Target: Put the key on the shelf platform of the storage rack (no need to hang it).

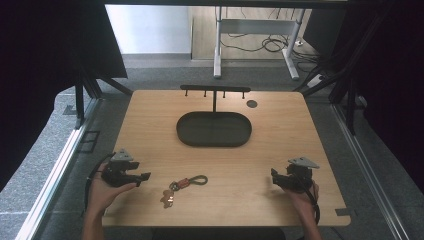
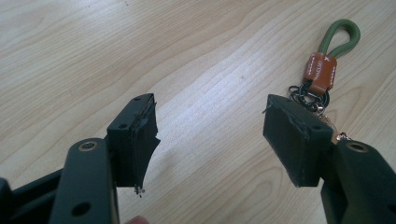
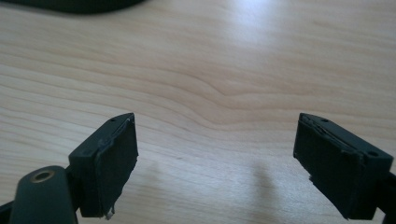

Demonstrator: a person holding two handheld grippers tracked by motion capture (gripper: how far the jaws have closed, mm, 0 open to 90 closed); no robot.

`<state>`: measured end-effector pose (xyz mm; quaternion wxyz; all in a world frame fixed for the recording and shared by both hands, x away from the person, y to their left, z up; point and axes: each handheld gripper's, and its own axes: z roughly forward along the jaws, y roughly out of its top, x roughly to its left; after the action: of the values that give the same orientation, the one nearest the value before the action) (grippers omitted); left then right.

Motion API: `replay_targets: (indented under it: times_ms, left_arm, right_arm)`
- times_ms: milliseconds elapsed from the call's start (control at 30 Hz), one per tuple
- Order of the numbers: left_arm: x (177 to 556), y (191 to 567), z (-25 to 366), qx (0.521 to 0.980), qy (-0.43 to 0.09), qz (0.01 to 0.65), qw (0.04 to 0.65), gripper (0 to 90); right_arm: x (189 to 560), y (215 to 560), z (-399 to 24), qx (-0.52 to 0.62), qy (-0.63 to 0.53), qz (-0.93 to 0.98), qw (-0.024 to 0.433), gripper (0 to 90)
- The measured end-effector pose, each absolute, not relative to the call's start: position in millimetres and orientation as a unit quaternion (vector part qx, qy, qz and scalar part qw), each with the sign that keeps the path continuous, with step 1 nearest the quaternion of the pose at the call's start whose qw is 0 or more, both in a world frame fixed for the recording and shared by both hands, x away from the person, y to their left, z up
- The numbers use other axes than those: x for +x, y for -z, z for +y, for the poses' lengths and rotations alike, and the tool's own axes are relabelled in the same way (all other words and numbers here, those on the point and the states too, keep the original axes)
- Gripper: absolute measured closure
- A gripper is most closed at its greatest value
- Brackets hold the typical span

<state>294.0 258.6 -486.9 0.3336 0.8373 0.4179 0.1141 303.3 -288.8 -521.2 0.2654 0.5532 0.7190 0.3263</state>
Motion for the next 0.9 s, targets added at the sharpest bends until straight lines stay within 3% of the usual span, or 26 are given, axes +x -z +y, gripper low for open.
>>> replay_targets:
  times_ms: [900]
  left_arm:
    - [288,475,230,0.856,-0.095,0.405,0.308,34.5]
  right_arm:
    - [288,518,-317,0.517,-0.401,0.719,0.234,22.3]
